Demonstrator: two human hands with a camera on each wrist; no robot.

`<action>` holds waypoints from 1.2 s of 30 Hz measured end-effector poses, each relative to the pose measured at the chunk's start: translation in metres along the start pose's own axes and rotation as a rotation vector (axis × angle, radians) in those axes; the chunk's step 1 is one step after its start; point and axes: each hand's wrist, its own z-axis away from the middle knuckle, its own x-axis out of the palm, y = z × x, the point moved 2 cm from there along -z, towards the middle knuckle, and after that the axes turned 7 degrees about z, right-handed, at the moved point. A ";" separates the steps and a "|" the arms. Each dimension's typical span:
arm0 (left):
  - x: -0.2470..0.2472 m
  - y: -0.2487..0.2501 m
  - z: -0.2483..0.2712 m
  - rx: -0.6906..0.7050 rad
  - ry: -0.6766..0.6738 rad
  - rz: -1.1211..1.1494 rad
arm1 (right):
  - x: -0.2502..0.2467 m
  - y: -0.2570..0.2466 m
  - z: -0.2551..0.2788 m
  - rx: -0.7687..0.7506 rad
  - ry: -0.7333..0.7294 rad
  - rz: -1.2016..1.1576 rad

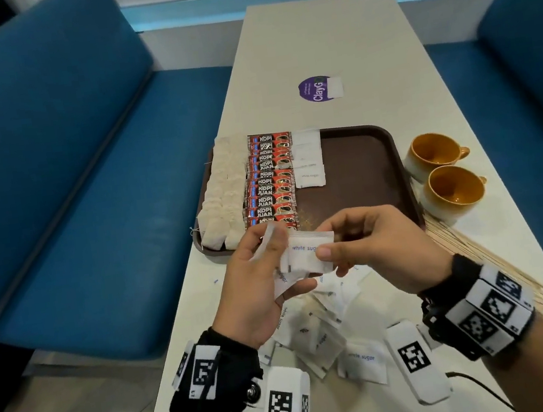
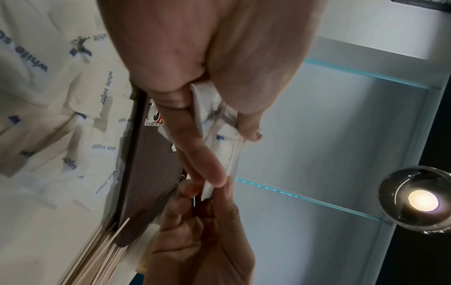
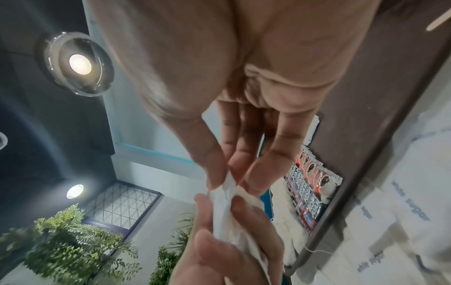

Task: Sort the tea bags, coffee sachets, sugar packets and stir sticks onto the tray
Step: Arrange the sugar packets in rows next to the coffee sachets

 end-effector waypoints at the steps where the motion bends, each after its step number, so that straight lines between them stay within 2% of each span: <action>1: 0.000 0.000 0.000 -0.012 -0.001 0.007 | 0.000 0.001 0.001 0.018 0.012 -0.022; 6: -0.006 0.002 0.000 -0.063 -0.034 0.065 | -0.012 0.003 -0.001 0.076 0.094 -0.158; 10: -0.015 0.000 -0.004 -0.084 -0.065 0.149 | -0.031 -0.002 -0.017 0.051 0.178 -0.228; 16: -0.023 -0.003 -0.011 -0.082 -0.044 0.186 | -0.057 -0.008 -0.076 0.057 0.324 -0.073; 23: -0.029 -0.001 -0.024 -0.049 -0.066 0.292 | -0.073 0.026 -0.143 0.229 0.280 0.286; 27: -0.036 -0.001 -0.031 0.009 -0.036 0.266 | -0.069 0.047 -0.171 0.264 0.253 0.332; 36: -0.035 -0.005 -0.030 -0.043 -0.040 0.180 | -0.066 0.050 -0.194 0.307 0.313 0.479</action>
